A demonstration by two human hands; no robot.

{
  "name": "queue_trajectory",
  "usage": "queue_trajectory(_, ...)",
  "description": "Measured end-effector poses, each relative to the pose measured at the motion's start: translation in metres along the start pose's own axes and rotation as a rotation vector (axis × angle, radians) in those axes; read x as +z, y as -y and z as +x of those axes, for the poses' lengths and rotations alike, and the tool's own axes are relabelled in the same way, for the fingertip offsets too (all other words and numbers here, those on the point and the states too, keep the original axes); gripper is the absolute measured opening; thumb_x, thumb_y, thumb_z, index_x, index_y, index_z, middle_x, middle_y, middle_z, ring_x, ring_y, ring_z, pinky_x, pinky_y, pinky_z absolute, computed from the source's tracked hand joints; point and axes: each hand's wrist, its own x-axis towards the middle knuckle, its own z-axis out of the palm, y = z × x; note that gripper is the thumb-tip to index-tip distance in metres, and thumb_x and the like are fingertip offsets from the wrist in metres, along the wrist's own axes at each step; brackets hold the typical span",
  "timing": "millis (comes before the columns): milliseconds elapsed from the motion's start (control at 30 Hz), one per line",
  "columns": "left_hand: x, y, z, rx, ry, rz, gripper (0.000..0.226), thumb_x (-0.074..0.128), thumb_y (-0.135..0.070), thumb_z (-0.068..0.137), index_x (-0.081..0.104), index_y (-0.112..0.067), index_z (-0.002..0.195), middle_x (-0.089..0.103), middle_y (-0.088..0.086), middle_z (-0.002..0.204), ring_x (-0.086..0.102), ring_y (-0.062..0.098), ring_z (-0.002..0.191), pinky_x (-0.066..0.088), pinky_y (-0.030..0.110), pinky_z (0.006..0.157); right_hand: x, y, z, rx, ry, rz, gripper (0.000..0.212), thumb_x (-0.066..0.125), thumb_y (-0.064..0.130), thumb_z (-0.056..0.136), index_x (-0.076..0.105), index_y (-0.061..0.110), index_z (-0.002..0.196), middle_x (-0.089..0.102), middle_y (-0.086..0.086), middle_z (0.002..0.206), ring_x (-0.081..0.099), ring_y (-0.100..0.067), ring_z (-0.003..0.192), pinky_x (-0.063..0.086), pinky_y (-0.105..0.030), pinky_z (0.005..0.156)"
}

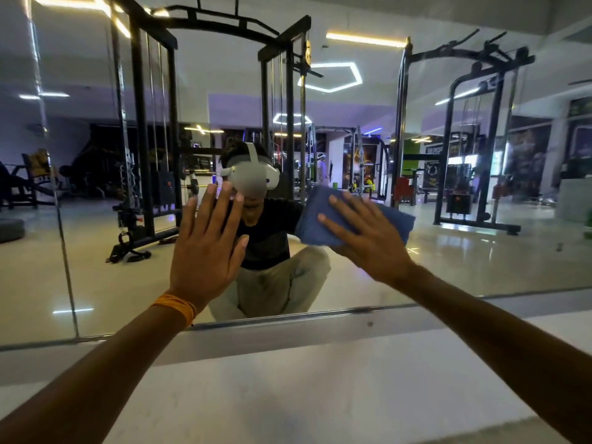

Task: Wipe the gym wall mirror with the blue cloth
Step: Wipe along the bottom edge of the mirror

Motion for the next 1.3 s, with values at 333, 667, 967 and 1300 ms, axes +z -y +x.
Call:
queue_trajectory(333, -0.019, 0.024, 0.023, 0.035, -0.038, -0.071, 0.069, 0.037, -0.039, 0.106, 0.022, -0.002, 0.161, 0.014, 0.018, 0.170, 0.010, 0.034, 0.159, 0.017, 0.058, 0.126, 0.010, 0.042, 0.012, -0.063, -0.004, 0.068, 0.065, 0.061, 0.027, 0.099, 0.032, 0.027, 0.158, 0.024, -0.009, 0.167, 0.013, -0.032, 0.157, 0.008, -0.046, 0.128)
queue_trajectory(667, -0.037, 0.085, 0.076, -0.037, -0.060, -0.041, 0.070, 0.033, -0.039, 0.105, 0.017, -0.003, 0.162, 0.010, 0.017, 0.171, 0.006, 0.030, 0.159, 0.007, 0.051, 0.129, 0.014, 0.050, 0.120, 0.134, -0.124, 0.076, 0.057, 0.043, 0.036, 0.104, 0.032, 0.023, 0.159, 0.027, -0.014, 0.167, 0.020, -0.038, 0.155, 0.014, -0.055, 0.125)
queue_trajectory(967, -0.063, 0.140, 0.078, -0.206, -0.081, -0.102, 0.070, 0.028, -0.039, 0.104, 0.013, -0.003, 0.163, 0.008, 0.014, 0.172, 0.003, 0.029, 0.160, 0.003, 0.050, 0.129, -0.020, -0.036, 0.221, 0.290, -0.155, 0.108, 0.058, 0.038, 0.039, 0.103, 0.038, 0.018, 0.157, 0.029, -0.019, 0.165, 0.022, -0.042, 0.153, 0.017, -0.064, 0.122)
queue_trajectory(1300, -0.056, 0.147, 0.024, -0.147, -0.025, -0.115, 0.069, 0.030, -0.038, 0.106, 0.012, -0.006, 0.164, 0.005, 0.012, 0.173, 0.004, 0.028, 0.160, 0.008, 0.053, 0.129, 0.018, 0.064, 0.170, -0.343, -0.004, 0.047, 0.065, 0.059, 0.025, 0.098, 0.036, 0.027, 0.158, 0.026, -0.010, 0.168, 0.022, -0.035, 0.155, 0.017, -0.052, 0.125)
